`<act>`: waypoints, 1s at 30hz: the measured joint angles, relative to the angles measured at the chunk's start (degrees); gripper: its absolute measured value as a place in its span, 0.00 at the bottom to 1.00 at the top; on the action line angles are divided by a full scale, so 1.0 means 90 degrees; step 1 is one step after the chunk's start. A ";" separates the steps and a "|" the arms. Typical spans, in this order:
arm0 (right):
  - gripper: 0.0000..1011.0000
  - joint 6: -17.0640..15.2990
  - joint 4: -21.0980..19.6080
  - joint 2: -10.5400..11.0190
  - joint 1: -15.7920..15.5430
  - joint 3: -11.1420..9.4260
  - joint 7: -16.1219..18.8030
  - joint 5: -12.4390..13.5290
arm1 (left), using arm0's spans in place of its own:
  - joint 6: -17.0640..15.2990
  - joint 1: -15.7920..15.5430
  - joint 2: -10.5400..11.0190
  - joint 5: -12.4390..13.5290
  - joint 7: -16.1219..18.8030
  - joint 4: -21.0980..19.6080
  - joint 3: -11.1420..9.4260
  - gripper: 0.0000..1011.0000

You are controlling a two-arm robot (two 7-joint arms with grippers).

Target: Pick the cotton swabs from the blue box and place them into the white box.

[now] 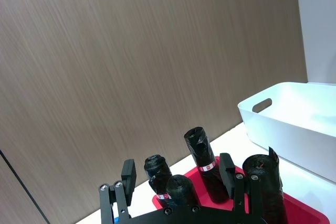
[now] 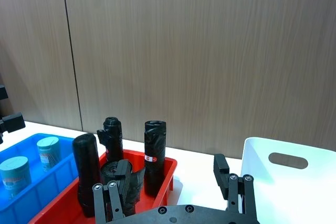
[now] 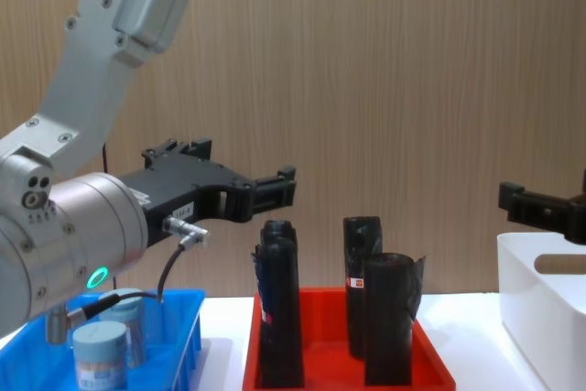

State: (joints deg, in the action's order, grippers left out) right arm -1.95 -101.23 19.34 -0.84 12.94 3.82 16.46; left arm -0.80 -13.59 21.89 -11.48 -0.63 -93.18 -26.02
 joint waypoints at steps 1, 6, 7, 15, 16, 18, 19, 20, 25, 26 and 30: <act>0.99 0.0000 0.0000 0.0000 0.0000 0.0000 0.0000 0.0000 | 0.0000 0.0000 0.0000 0.0000 0.0000 0.0000 0.0000 0.99; 0.99 0.0000 0.0000 0.0000 0.0000 0.0000 0.0000 0.0000 | 0.0000 0.0000 0.0000 0.0000 0.0000 0.0000 0.0000 0.99; 0.99 0.0000 0.0000 0.0000 0.0000 0.0000 0.0000 0.0000 | 0.0000 0.0000 0.0000 0.0000 0.0000 0.0000 0.0000 0.99; 0.99 0.0000 0.0000 0.0000 0.0000 0.0000 0.0000 0.0000 | 0.0000 0.0000 0.0000 0.0000 0.0000 0.0000 0.0000 0.99; 0.99 0.0000 0.0000 0.0000 0.0000 0.0000 0.0000 0.0000 | 0.0000 0.0000 0.0000 0.0000 0.0000 0.0000 0.0000 0.99; 0.99 0.0000 0.0000 0.0000 0.0000 0.0000 0.0000 0.0000 | 0.0000 0.0000 0.0000 0.0000 0.0000 0.0000 0.0000 0.99; 0.99 0.0000 0.0000 0.0000 0.0000 0.0000 0.0000 0.0000 | 0.0000 0.0000 0.0000 0.0000 0.0000 0.0000 0.0000 0.99; 0.99 0.0000 0.0000 0.0000 0.0000 0.0000 0.0000 0.0000 | 0.0000 0.0000 -0.0001 0.0000 0.0000 0.0000 0.0000 0.99; 0.99 0.0000 0.0000 0.0000 0.0000 0.0000 0.0000 0.0000 | -0.0037 -0.0005 0.0001 0.0001 -0.0010 0.0022 0.0013 0.99; 0.99 0.0000 0.0000 0.0000 0.0000 0.0000 0.0000 0.0000 | -0.0064 -0.0008 0.0003 -0.0001 -0.0019 0.0035 0.0021 0.99; 0.99 0.0000 0.0000 0.0000 0.0000 0.0000 0.0000 0.0000 | -0.0162 -0.0014 0.0036 -0.0045 -0.0042 0.0093 0.0071 0.99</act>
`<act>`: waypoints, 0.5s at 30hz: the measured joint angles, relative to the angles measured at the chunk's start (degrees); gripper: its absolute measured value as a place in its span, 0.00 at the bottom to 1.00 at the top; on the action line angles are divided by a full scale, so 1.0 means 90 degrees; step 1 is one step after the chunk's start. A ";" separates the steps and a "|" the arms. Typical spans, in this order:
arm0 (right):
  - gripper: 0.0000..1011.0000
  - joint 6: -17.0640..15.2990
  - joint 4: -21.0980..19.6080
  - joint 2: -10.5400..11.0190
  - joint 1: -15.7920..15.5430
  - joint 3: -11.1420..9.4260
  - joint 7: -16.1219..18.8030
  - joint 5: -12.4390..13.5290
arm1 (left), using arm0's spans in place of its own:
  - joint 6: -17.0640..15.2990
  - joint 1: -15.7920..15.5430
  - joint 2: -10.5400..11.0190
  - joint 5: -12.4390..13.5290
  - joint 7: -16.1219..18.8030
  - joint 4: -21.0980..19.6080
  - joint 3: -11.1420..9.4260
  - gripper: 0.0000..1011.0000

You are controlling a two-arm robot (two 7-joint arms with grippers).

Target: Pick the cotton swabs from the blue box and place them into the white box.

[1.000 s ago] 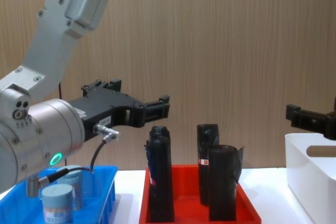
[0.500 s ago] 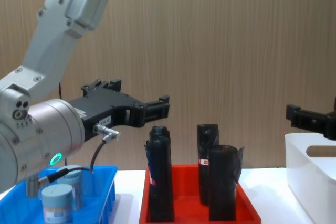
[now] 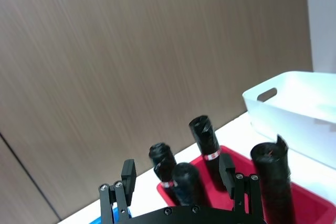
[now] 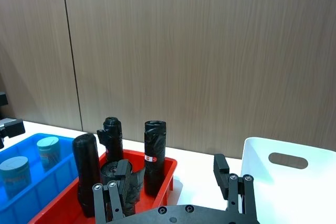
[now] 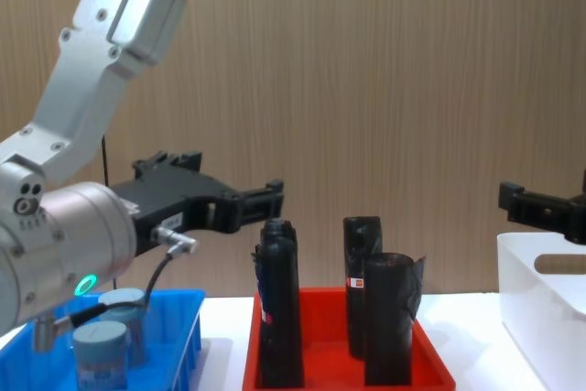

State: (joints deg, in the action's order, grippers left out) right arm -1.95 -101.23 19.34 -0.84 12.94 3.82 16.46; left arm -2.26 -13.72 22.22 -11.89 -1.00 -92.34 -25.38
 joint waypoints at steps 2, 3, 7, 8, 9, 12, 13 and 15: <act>0.99 0.0000 0.0000 0.0000 0.0000 0.0000 0.0000 0.0000 | -0.0035 0.0000 0.0018 -0.0028 0.0000 0.0020 0.0022 0.99; 0.99 0.0000 0.0000 0.0000 0.0000 0.0000 0.0000 0.0000 | -0.0082 0.0002 0.0038 -0.0072 0.0000 0.0040 0.0047 0.99; 0.99 0.0000 0.0000 0.0000 0.0000 0.0000 0.0000 0.0000 | -0.0197 0.0032 0.0097 -0.0210 0.0039 0.0090 0.0120 0.99; 0.99 0.0000 0.0000 0.0000 0.0000 0.0000 0.0000 0.0000 | -0.0243 0.0050 0.0123 -0.0276 0.0064 0.0110 0.0151 0.99; 0.99 0.0000 0.0000 0.0000 0.0000 0.0000 0.0000 0.0000 | -0.0275 0.0057 0.0135 -0.0328 0.0080 0.0118 0.0166 0.99; 0.99 0.0000 0.0000 0.0000 0.0000 0.0000 0.0000 0.0000 | -0.0392 0.0090 0.0180 -0.0511 0.0141 0.0153 0.0226 0.99; 0.99 0.0000 0.0000 0.0000 0.0000 0.0000 0.0000 0.0000 | -0.0425 0.0102 0.0194 -0.0558 0.0161 0.0164 0.0248 0.99; 0.99 0.0000 0.0000 0.0000 0.0000 0.0000 0.0000 0.0000 | -0.0501 0.0119 0.0215 -0.0672 0.0207 0.0184 0.0280 0.99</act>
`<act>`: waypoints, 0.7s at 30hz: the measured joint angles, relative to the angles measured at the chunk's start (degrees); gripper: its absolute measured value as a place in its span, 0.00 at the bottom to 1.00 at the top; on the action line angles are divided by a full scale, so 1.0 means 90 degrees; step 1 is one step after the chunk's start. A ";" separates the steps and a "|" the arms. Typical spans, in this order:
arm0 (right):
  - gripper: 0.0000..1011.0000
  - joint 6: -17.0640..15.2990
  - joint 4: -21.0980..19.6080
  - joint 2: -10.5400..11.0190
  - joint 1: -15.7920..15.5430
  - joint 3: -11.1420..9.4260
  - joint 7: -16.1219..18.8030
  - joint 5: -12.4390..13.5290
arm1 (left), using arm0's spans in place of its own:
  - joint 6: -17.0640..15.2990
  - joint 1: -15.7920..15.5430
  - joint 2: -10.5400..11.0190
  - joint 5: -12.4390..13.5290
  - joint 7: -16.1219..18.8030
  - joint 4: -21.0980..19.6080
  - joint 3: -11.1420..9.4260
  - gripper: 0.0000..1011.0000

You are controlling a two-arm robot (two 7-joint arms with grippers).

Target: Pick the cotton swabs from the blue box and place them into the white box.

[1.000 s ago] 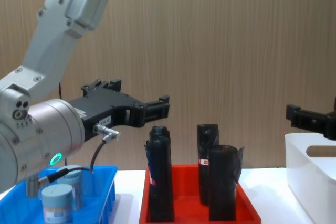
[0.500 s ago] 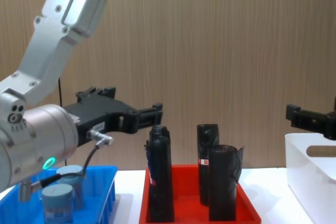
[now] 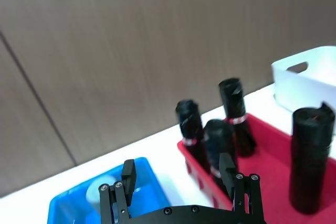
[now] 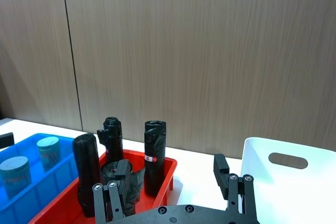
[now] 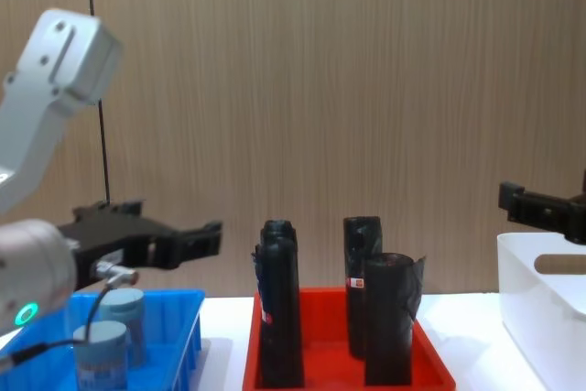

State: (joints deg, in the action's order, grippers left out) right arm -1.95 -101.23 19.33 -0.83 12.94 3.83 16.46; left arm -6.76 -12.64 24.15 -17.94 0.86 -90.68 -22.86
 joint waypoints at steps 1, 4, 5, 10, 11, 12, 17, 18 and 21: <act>0.99 0.0000 0.0000 0.0000 0.0000 0.0000 0.0000 0.0000 | -0.0020 0.0008 0.0010 -0.0031 0.0013 0.0009 0.0016 0.99; 0.99 0.0000 0.0000 0.0000 0.0000 0.0000 0.0000 0.0000 | -0.0241 0.0047 0.0056 -0.0318 0.0132 0.0071 0.0103 0.99; 0.99 0.0000 0.0000 0.0000 -0.0001 0.0000 0.0000 0.0000 | -0.0283 0.0052 0.0063 -0.0371 0.0153 0.0083 0.0116 0.99; 0.99 0.0000 0.0000 0.0000 0.0000 0.0000 0.0000 0.0000 | -0.0623 0.0065 0.0099 -0.0703 0.0287 0.0209 0.0225 0.99; 0.99 0.0000 0.0000 0.0000 -0.0001 0.0000 0.0000 0.0000 | -0.0691 0.0064 0.0100 -0.0759 0.0306 0.0230 0.0237 0.99; 0.99 0.0000 0.0000 0.0000 -0.0001 0.0000 0.0000 0.0000 | -0.0787 0.0056 0.0101 -0.0841 0.0333 0.0275 0.0262 0.99; 0.99 0.0000 0.0000 0.0000 0.0000 0.0000 0.0000 0.0000 | -0.1131 -0.0006 0.0091 -0.1090 0.0400 0.0449 0.0339 0.99; 0.99 0.0000 0.0000 0.0000 0.0000 0.0000 0.0000 0.0000 | -0.1188 -0.0019 0.0086 -0.1128 0.0408 0.0479 0.0350 0.99; 0.99 0.0000 0.0000 0.0000 0.0000 0.0000 0.0000 0.0000 | -0.1397 -0.0075 0.0062 -0.1280 0.0431 0.0617 0.0390 0.99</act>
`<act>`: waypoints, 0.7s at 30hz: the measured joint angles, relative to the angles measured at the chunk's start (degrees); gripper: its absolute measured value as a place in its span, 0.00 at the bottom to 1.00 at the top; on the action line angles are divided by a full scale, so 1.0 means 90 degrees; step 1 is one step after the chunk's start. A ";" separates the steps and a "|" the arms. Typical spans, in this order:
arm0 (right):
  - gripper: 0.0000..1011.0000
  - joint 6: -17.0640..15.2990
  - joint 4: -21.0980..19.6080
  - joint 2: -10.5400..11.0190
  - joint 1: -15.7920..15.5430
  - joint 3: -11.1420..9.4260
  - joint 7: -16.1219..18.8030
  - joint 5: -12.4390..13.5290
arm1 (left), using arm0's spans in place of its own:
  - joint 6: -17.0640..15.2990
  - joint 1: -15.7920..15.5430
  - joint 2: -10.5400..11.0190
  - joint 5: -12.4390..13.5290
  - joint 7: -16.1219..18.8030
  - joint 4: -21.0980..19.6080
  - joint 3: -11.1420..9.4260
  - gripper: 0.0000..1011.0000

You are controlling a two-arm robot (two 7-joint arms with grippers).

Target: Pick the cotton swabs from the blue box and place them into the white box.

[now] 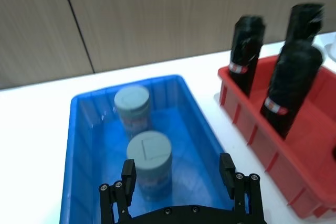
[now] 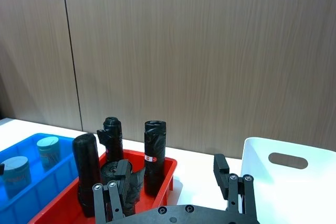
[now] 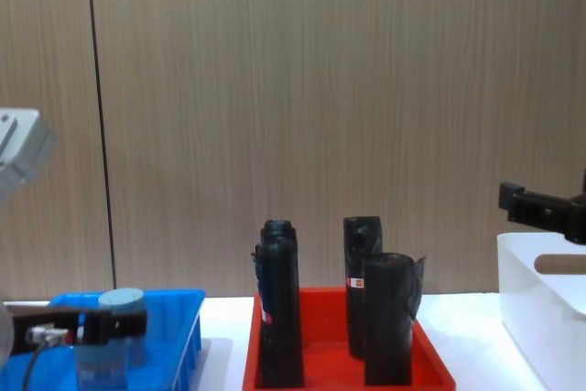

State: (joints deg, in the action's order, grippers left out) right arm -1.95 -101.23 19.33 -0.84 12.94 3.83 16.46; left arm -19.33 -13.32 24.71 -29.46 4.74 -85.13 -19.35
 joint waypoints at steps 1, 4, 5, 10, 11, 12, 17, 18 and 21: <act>0.99 0.0000 0.0000 0.0000 0.0000 0.0000 0.0000 0.0000 | -0.0050 -0.0017 -0.0008 -0.0036 0.0004 0.0040 0.0010 0.99; 0.99 0.0000 0.0000 0.0000 0.0000 0.0000 0.0000 0.0000 | -0.0287 -0.0118 -0.0055 -0.0224 0.0014 0.0261 0.0059 0.99; 0.99 0.0000 0.0000 0.0000 0.0000 0.0000 0.0000 0.0000 | -0.0287 -0.0118 -0.0055 -0.0224 0.0014 0.0261 0.0059 0.99; 0.99 0.0000 0.0000 0.0000 0.0000 0.0000 0.0000 0.0000 | -0.0495 -0.0245 -0.0114 -0.0384 0.0015 0.0517 0.0112 0.99; 0.99 0.0000 0.0000 0.0000 0.0000 0.0000 0.0000 0.0000 | -0.0520 -0.0260 -0.0121 -0.0399 0.0014 0.0544 0.0117 0.99; 0.99 0.0000 0.0000 0.0000 0.0000 0.0000 0.0000 0.0000 | -0.0559 -0.0295 -0.0136 -0.0431 0.0015 0.0595 0.0131 0.99; 0.99 0.0000 0.0000 0.0000 0.0000 0.0000 0.0000 0.0000 | -0.0660 -0.0386 -0.0178 -0.0512 0.0004 0.0768 0.0167 0.99; 0.99 0.0000 0.0000 0.0000 0.0000 0.0000 0.0000 0.0000 | -0.0666 -0.0398 -0.0184 -0.0516 0.0001 0.0788 0.0171 0.99; 0.99 0.0000 0.0000 0.0000 0.0000 0.0000 0.0000 0.0000 | -0.0694 -0.0451 -0.0207 -0.0539 -0.0026 0.0871 0.0187 0.99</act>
State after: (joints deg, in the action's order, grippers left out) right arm -1.95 -101.23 19.34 -0.84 12.94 3.83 16.46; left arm -25.58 -17.38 22.84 -34.32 4.51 -77.29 -17.67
